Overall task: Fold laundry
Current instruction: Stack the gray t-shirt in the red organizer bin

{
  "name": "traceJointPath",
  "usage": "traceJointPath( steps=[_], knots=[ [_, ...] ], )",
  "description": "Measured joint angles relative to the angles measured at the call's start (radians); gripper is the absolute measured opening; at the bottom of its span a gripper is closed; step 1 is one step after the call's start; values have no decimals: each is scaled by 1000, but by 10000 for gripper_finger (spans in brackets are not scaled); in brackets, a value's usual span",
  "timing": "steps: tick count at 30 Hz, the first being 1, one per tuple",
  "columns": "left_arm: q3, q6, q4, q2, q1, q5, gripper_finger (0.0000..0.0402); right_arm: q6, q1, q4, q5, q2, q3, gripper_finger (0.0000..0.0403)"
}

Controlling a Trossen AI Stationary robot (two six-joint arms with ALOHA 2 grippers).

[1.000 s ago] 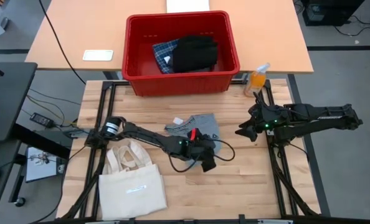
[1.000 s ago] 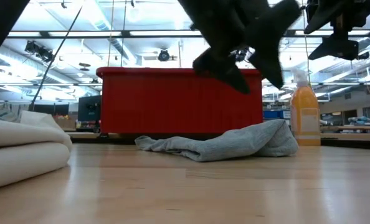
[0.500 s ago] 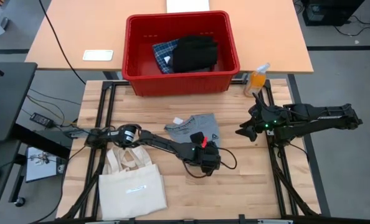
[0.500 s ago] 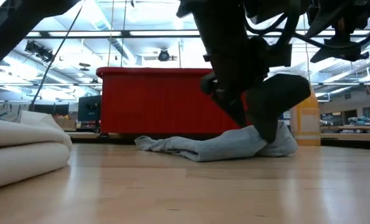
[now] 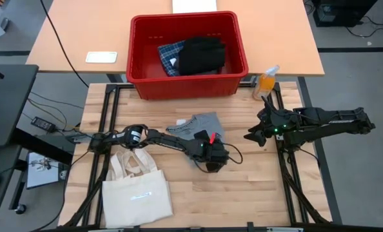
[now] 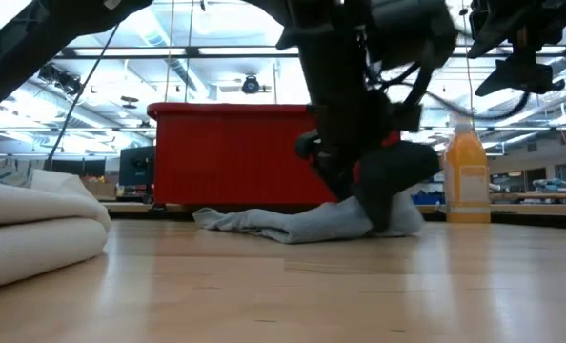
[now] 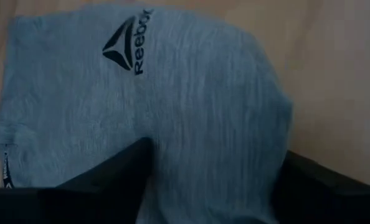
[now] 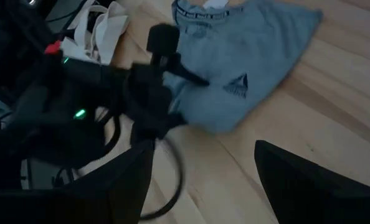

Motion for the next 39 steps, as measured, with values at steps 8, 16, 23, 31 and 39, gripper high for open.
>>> traceJointPath(
  steps=[8, 16, 23, 31, 39],
  knots=[
    [0, -70, -113, -18, 33, 97, 102, -16, 0, -1, -31, 0, 0, 287],
    [-2, -27, -137, -154, 29, 131, 42, -18, 24, 5, -73, -66, -30, 285],
    [-2, 103, -88, -236, 24, 247, 46, -154, 70, 249, -126, -77, -169, 273],
    [-2, 91, -89, -271, 23, 284, 48, -440, 120, 452, 66, 4, -228, 262],
    [-2, 121, -124, -303, 40, 275, 49, 17, 124, 523, -154, 106, -230, 283]
  ],
)
